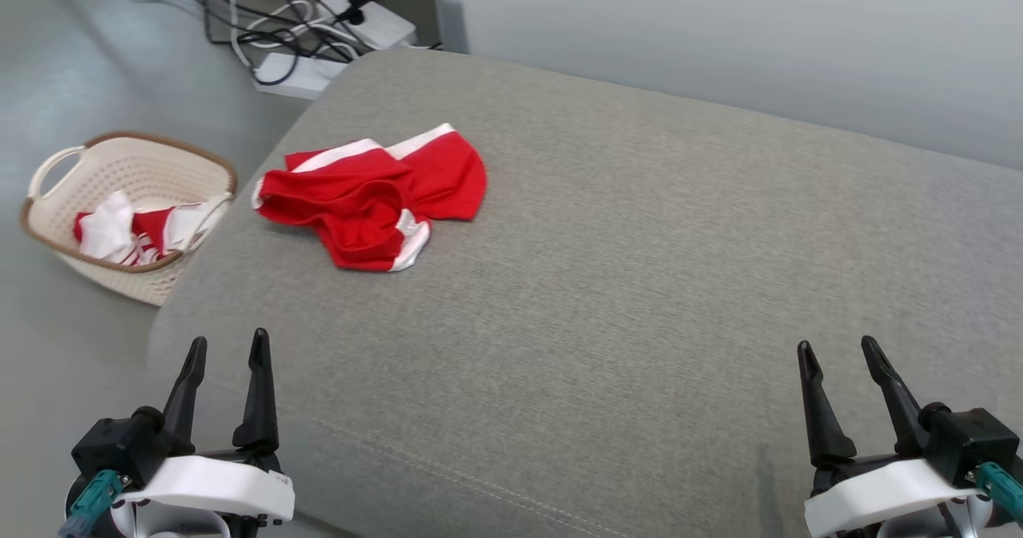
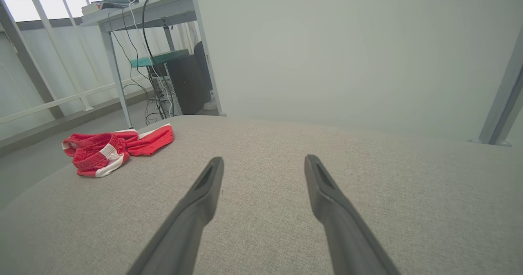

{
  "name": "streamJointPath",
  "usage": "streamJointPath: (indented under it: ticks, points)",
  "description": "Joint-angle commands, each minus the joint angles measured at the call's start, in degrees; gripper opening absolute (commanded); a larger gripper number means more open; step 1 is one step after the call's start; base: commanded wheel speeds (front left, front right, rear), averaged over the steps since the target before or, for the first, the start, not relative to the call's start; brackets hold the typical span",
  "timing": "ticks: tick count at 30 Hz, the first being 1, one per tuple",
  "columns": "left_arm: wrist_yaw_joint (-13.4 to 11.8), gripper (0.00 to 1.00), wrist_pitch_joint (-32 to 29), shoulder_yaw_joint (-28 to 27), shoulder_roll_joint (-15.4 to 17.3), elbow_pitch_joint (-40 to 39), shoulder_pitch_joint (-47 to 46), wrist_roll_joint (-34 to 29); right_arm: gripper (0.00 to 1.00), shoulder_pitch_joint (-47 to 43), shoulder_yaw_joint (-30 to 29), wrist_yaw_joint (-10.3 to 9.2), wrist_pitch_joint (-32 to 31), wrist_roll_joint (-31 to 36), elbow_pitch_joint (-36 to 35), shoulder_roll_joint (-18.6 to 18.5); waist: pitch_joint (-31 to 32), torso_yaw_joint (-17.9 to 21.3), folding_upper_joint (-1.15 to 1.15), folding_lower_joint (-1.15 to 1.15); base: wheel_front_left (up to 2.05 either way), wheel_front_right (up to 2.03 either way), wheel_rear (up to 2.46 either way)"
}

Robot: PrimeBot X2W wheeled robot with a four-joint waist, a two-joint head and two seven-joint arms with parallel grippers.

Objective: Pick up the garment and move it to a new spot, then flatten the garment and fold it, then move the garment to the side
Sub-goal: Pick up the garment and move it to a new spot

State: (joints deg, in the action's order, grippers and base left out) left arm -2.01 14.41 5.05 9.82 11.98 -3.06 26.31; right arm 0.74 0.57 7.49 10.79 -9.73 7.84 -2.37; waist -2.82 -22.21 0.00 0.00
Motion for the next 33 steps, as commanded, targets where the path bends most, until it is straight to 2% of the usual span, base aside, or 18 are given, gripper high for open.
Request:
streamJointPath:
  ticks: [1, 6, 15, 20, 24, 27, 30, 33]
  points:
    - [0.7, 1.0, 0.6, -2.3, 0.7, -1.0, -3.1, -0.7, 1.0, 1.7, 1.5, 0.0, 0.0, -0.3, -1.8, -0.6, 0.3, -2.1, 0.0, 0.0, 0.0, 0.0, 0.0]
    - [1.7, 1.0, 0.6, -3.3, 0.1, -0.3, -3.2, -1.4, 1.0, 1.6, 1.9, 0.0, 0.0, -0.5, -1.5, -0.6, 0.4, -3.4, 0.0, 0.0, 0.0, 0.0, 0.0]
    - [3.1, 1.0, 0.6, -4.9, -0.4, 0.0, -4.2, -2.7, 1.0, 2.5, 2.4, 0.0, 0.1, -1.0, -1.0, -0.5, 0.1, -3.0, 0.0, 0.0, 0.0, 0.0, 0.0]
    - [4.0, 1.0, -0.8, -4.0, 1.8, -1.1, -8.3, -4.2, 1.0, 2.9, 2.6, 0.0, 0.3, -1.2, -0.6, -0.5, -0.2, -2.6, 0.0, 0.0, 0.0, 0.0, 0.0]
    - [4.6, 1.0, -6.6, -3.0, 5.9, -5.4, -15.1, -6.0, 1.0, 4.0, 3.0, 0.0, 0.4, -1.4, -0.7, -0.5, -1.2, -1.5, 0.0, 0.0, 0.0, 0.0, 0.0]
    - [5.6, 1.0, -13.9, -1.8, 8.7, -6.0, -21.7, -6.2, 1.0, 4.5, 3.1, 0.0, 0.5, -1.5, -0.8, -0.5, -2.2, -0.3, 0.0, 0.0, 0.0, 0.0, 0.0]
    - [6.9, 1.0, -21.9, -1.3, 10.2, -2.8, -29.0, -3.3, 1.0, 5.0, 3.1, 0.0, 0.7, -1.7, -0.6, -0.5, -3.6, 1.2, 0.0, 0.0, 0.0, 0.0, 0.0]
    - [8.1, 1.0, -29.3, -0.4, 11.3, 4.6, -35.1, 0.4, 1.0, 6.3, 4.2, 0.0, 0.9, -2.2, -0.4, -0.5, -5.1, 3.2, 0.0, 0.0, 0.0, 0.0, 0.0]
